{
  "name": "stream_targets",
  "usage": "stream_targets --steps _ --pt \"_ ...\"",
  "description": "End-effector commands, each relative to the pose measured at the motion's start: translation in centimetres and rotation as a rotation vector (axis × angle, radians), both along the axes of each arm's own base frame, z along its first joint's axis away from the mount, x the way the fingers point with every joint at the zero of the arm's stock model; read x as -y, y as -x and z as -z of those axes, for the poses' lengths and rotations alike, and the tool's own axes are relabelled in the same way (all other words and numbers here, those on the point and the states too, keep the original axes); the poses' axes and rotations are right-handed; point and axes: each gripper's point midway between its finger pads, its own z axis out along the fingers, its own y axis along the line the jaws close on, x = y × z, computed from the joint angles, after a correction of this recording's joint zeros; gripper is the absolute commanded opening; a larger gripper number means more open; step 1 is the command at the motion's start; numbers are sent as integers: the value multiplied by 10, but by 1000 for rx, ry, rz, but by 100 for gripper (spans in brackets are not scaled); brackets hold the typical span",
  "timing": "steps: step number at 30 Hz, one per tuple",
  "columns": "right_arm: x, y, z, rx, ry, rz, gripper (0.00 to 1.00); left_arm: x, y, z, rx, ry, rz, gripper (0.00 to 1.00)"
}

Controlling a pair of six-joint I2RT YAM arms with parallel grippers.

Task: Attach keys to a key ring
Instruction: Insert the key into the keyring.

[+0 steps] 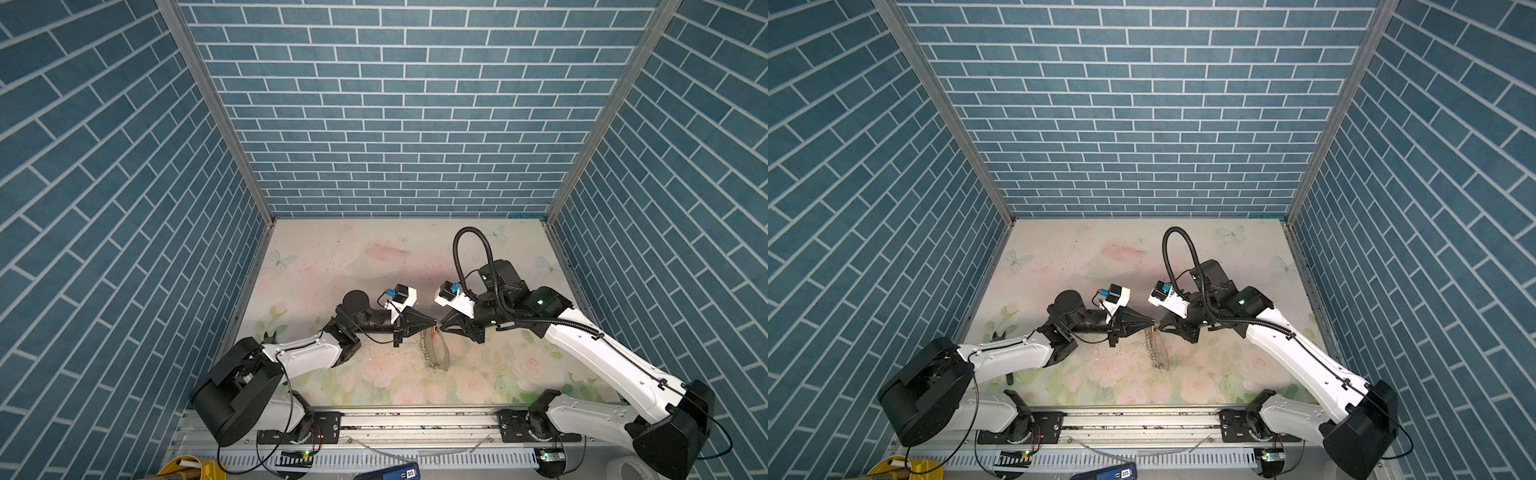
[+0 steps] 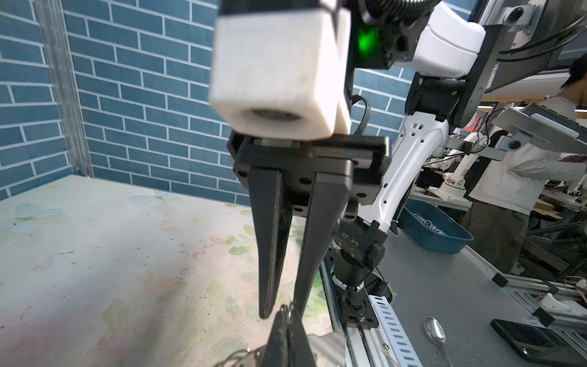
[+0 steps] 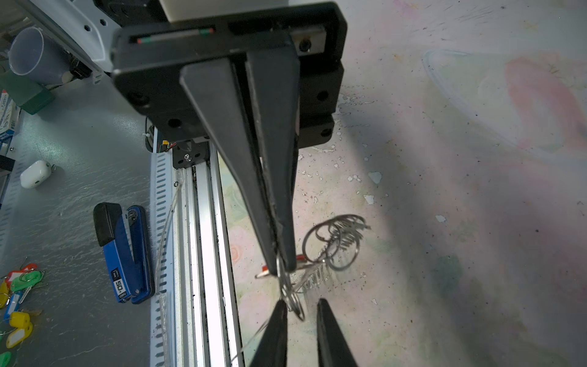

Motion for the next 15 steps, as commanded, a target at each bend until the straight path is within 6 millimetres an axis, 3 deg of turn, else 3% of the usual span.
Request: stream_targets --steps 1,8,15 --pt "-5 3 -1 -14 -48 -18 13 -4 5 -21 65 89 2 0" --pt "-17 4 -1 -53 -117 -38 9 -6 0 -33 71 185 -30 0" --pt "-16 1 5 -39 -109 -19 9 -7 -3 -34 84 193 -63 0"
